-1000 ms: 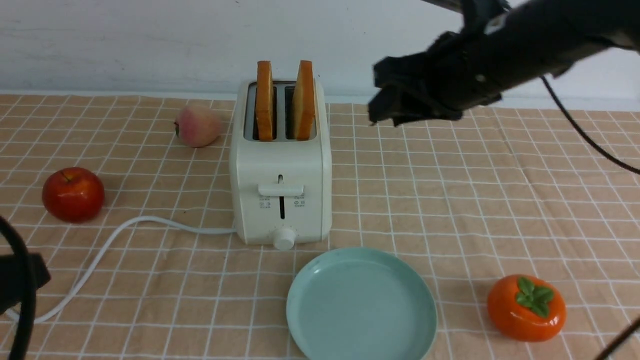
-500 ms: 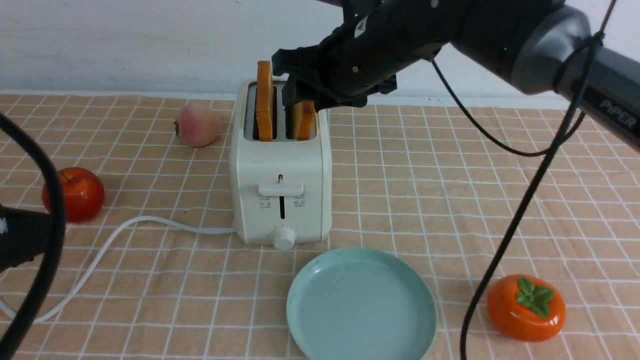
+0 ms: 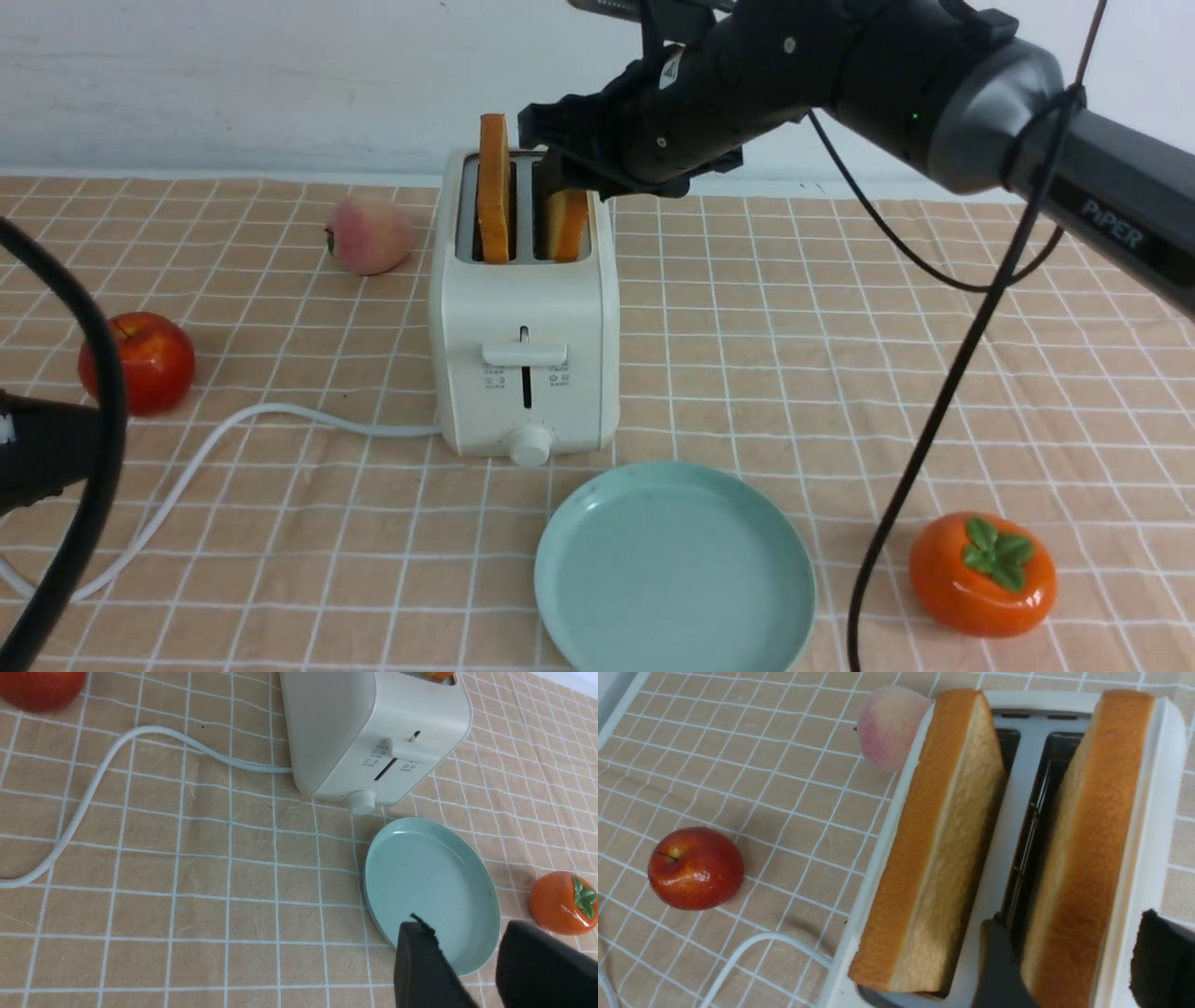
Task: Take toasted bread from bread machine on light coffee tablecloth place on plate.
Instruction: 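Grasp the toast slice in the toaster and pull it up out of the slot with the right gripper, then place the held slice of bread on top of the slice on the plate with the right gripper, then reach for a toast slice standing in the toaster with the left gripper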
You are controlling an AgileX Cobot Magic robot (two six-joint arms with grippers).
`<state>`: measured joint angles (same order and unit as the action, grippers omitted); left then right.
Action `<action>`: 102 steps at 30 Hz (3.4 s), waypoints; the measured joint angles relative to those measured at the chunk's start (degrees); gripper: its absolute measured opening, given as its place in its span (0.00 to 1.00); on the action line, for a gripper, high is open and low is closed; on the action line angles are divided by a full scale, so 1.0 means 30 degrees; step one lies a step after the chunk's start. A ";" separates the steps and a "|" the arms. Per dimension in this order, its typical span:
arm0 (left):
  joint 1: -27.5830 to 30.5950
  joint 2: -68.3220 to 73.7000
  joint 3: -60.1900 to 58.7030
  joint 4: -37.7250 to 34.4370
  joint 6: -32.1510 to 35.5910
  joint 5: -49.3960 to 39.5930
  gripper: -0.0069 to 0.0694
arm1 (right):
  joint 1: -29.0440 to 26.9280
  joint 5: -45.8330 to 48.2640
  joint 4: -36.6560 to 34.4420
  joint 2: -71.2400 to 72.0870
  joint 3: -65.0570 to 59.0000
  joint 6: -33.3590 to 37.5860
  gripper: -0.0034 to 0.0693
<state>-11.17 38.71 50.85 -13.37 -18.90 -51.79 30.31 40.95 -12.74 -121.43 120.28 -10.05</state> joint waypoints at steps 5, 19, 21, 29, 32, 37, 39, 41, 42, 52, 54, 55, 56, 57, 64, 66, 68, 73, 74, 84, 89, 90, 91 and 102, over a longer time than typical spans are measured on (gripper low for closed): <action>0.0000 0.0000 0.0000 0.0000 0.0019 0.0000 0.40 | -0.0047 -0.0424 0.0343 -0.0724 0.0000 0.0245 0.52; 0.0000 0.0000 0.0000 -0.0859 0.0019 0.0020 0.40 | -0.0435 -0.0784 0.0193 0.1954 -0.0057 0.0439 0.20; 0.0000 0.0000 0.0000 -0.0932 0.0019 0.0039 0.40 | -0.1038 -0.0614 0.1004 0.3814 -0.0057 0.0446 0.20; 0.0000 0.0000 0.0000 -0.1377 0.0019 0.0077 0.40 | -0.3750 0.4939 0.5835 0.8215 0.0029 0.0206 0.20; 0.0000 0.0000 0.0000 -0.1504 0.0019 0.0077 0.40 | -0.4696 0.8287 0.6497 0.8899 -0.0118 -0.0494 0.20; 0.0000 0.0000 0.0000 -0.1564 0.0019 0.0077 0.40 | -0.4868 0.9542 0.4559 0.9459 -0.3001 -0.0416 0.20; 0.0000 0.0000 0.0000 -0.1564 0.0019 0.0053 0.40 | -0.4868 0.9520 0.2637 0.9481 -0.4961 0.0145 0.20; 0.0000 0.0000 0.0000 -0.1603 0.0019 -0.0034 0.40 | -0.4868 0.9301 0.0123 0.9464 -0.7203 0.1075 0.20; 0.0000 0.0000 0.0000 -0.1603 0.0019 -0.0052 0.40 | -0.4868 0.9048 -0.1306 0.9442 -0.8384 0.1711 0.20; 0.0000 0.0000 0.0000 -0.1696 0.0019 -0.0118 0.40 | -0.3488 0.3940 -1.4364 0.9382 -1.7693 1.2656 0.20; 0.0000 0.0000 0.0000 -0.1760 0.0019 -0.0118 0.40 | -0.3217 0.2656 -1.5595 0.9350 -1.8662 1.4018 0.20; 0.0000 0.0000 0.0000 -0.1760 0.0019 -0.0118 0.40 | -0.3217 0.2656 -1.5595 0.9330 -1.8752 1.4138 0.20; 0.0000 0.0000 0.0000 -0.1885 0.0019 -0.0118 0.40 | -0.3091 0.1820 -1.6130 0.9248 -1.9329 1.4826 0.20; 0.0000 0.0000 0.0000 -0.1991 0.0019 -0.0134 0.40 | -0.3053 0.1562 -1.6230 0.9184 -1.9575 1.5072 0.20; 0.0000 0.0000 0.0000 -0.2244 0.0019 -0.0134 0.40 | -0.2976 0.1336 -1.5669 0.9044 -1.9876 1.5137 0.44; 0.0000 0.0000 0.0000 -0.2257 0.0019 -0.0134 0.40 | -0.2976 0.1296 -1.5354 0.9149 -1.9876 1.5137 0.52; 0.0000 0.0000 0.0000 -0.2257 0.0019 -0.0134 0.40 | -0.2976 0.1090 -1.4291 0.9699 -1.9876 1.5023 0.70; 0.0000 0.0000 -0.0031 -0.2112 0.0265 -0.0112 0.40 | -0.3335 0.1832 -1.0757 1.1538 -1.8916 1.2712 0.91; 0.0000 0.0000 -0.0031 -0.2112 0.0303 -0.0112 0.40 | -0.3371 0.1920 -1.0757 1.1538 -1.8916 1.2556 0.92; 0.0000 0.4543 0.1361 -0.1017 0.0691 0.2236 0.50 | -0.3866 0.5489 -0.5591 1.7965 -1.4045 0.8200 0.79; 0.0000 0.8906 0.4823 -0.1037 0.1732 0.0877 0.64 | -0.3866 0.6041 -0.5433 2.0252 -1.4005 0.8157 0.70; 0.0000 0.9967 0.5610 -0.1078 0.1901 0.0706 0.68 | -0.3866 0.6252 -0.5378 2.0528 -1.4005 0.8157 0.68; 0.0000 1.0300 0.5923 -0.1133 0.1950 0.0684 0.69 | -0.3866 0.6288 -0.5375 2.0574 -1.4005 0.8157 0.68; -0.3827 1.7787 1.4312 0.3437 -0.0342 -0.0358 0.87 | -0.3866 0.8481 -0.5227 2.1276 -1.4005 0.9369 0.67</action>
<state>-22.65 92.07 93.78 -3.06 -19.92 -52.86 18.71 66.39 -28.42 -57.60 78.26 18.06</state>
